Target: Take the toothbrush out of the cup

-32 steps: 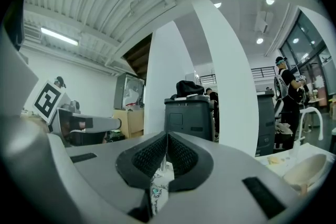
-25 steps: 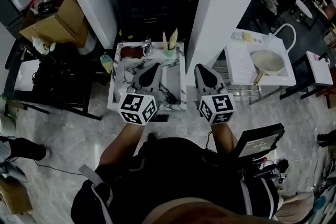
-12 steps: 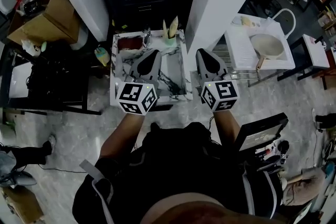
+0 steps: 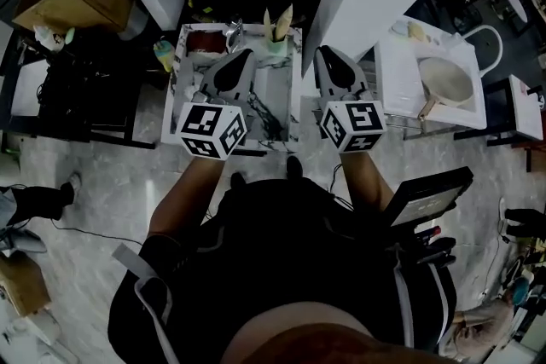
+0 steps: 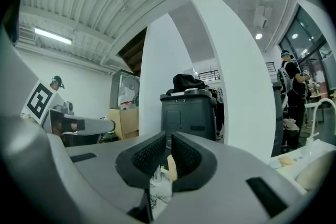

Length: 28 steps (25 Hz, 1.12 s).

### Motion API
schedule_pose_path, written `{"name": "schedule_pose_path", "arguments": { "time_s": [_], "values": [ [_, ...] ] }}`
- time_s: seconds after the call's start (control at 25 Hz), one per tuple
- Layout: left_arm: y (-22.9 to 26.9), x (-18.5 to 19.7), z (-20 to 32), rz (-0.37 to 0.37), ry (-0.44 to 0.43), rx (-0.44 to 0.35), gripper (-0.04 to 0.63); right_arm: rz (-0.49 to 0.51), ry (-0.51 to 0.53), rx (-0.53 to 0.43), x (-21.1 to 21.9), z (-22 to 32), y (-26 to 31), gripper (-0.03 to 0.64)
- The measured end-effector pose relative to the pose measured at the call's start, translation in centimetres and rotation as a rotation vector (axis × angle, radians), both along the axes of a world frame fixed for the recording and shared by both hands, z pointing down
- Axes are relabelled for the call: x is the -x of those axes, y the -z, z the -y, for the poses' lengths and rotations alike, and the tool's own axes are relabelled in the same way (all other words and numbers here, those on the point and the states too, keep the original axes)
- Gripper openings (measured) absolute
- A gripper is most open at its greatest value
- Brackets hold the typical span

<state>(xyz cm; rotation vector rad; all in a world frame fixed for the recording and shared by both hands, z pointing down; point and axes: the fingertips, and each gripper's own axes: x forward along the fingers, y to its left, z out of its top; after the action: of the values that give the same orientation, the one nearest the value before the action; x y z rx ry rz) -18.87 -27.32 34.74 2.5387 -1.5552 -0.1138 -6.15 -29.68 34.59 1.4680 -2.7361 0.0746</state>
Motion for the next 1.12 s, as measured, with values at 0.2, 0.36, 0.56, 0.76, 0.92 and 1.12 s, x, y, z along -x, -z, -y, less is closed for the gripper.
{"name": "schedule_pose_path", "arguments": {
  "time_s": [0.2, 0.36, 0.56, 0.76, 0.92, 1.12],
  "values": [
    [-1.5, -0.5, 2.3, -0.003, 0.072, 0.041, 0.002, -0.004, 0.053, 0.014, -0.4, 3.0, -0.9, 0.028],
    [-2.8, -1.0, 3.5, -0.007, 0.12, 0.054, 0.002, -0.001, 0.116, 0.046, -0.1, 5.2, -2.4, 0.093],
    [-4.8, -1.6, 5.5, 0.004, 0.156, 0.092, 0.002, -0.004, 0.16, 0.087, 0.1, 7.8, -4.5, 0.101],
    [-6.9, -1.3, 7.5, 0.001, 0.197, 0.122, 0.002, -0.026, 0.194, 0.109, 0.8, 10.5, -6.7, 0.12],
    [-9.1, -1.1, 8.5, 0.027, 0.218, 0.191, 0.003, -0.037, 0.205, 0.142, 1.1, 12.1, -8.9, 0.123],
    [-10.4, -0.7, 9.9, 0.01, 0.243, 0.184, 0.009, -0.052, 0.228, 0.177, 1.9, 14.1, -11.2, 0.142]
  ]
}}
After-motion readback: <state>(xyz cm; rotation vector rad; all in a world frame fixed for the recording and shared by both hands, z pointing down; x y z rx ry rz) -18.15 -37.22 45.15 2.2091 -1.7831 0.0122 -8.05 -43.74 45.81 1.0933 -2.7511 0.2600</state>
